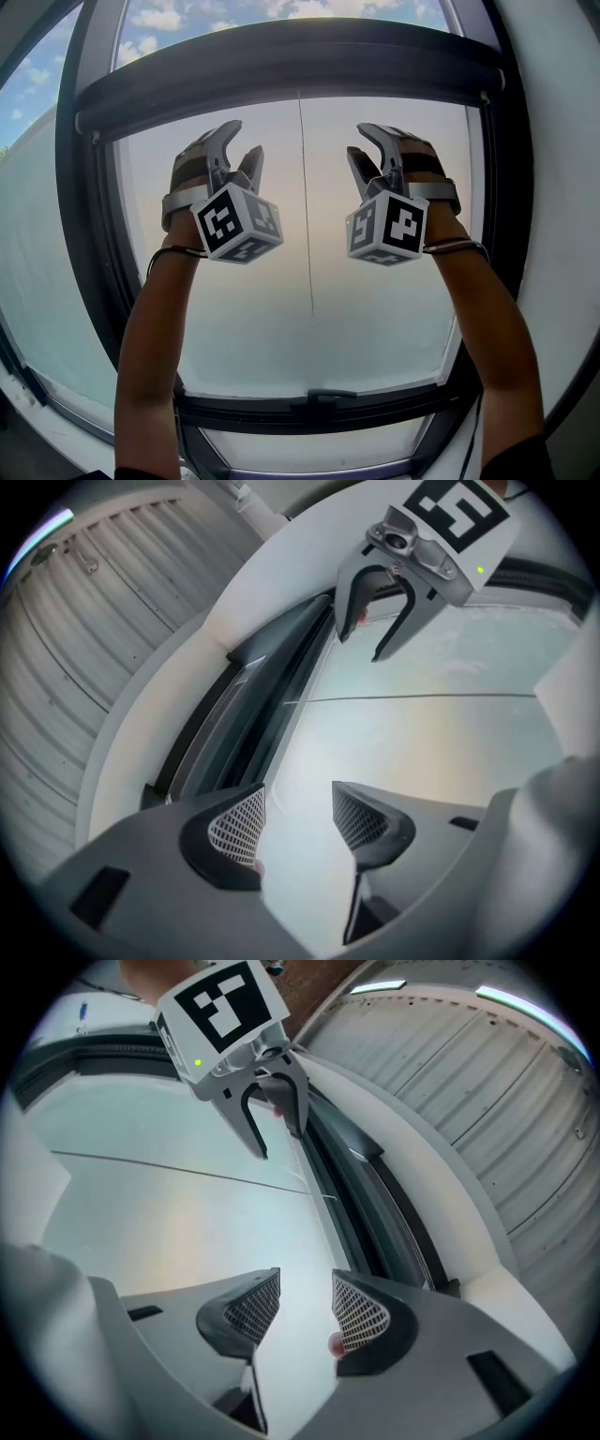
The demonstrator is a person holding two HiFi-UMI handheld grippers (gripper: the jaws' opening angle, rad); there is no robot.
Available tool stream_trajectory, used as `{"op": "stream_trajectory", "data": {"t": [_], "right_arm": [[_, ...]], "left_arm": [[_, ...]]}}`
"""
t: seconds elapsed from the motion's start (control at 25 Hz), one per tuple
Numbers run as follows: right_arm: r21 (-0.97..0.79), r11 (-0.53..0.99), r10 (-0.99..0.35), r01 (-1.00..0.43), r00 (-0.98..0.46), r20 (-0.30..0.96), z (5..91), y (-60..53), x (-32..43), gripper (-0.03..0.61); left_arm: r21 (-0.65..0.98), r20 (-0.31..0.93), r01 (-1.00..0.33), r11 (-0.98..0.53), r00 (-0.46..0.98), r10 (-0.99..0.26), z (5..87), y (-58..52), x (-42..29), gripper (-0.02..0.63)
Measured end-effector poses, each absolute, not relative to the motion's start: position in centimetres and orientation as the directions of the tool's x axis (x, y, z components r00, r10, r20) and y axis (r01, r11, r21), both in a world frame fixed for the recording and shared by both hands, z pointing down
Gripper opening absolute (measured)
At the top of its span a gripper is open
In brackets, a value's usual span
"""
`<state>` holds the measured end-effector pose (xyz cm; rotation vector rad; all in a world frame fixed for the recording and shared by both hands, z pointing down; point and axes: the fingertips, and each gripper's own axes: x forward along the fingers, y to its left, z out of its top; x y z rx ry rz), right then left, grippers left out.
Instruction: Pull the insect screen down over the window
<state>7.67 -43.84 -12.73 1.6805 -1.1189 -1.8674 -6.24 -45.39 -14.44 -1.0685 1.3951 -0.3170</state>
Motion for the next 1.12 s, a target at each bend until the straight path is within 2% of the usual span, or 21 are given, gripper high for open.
{"op": "stream_trajectory", "data": {"t": [0.24,0.68,1.12], "right_arm": [[0.766,-0.632,-0.754,-0.118,-0.136,-0.643,-16.0,-45.0,8.1,0.167],[0.712,-0.701,-0.706,-0.043,-0.099,-0.701,-19.5,-44.4,8.3,0.187],[0.760,-0.646,-0.763,0.073,-0.038,-0.645,-20.7,-45.9,8.5,0.189]], "left_arm": [[-0.751,-0.652,-0.254,0.609,0.147,-0.744,-17.2,-46.3,-6.7,0.234],[-0.756,-0.653,-0.122,0.643,0.070,-0.754,-19.4,-46.9,-7.4,0.239],[-0.769,-0.637,-0.098,0.632,0.045,-0.769,-20.3,-47.7,-7.4,0.241]]}}
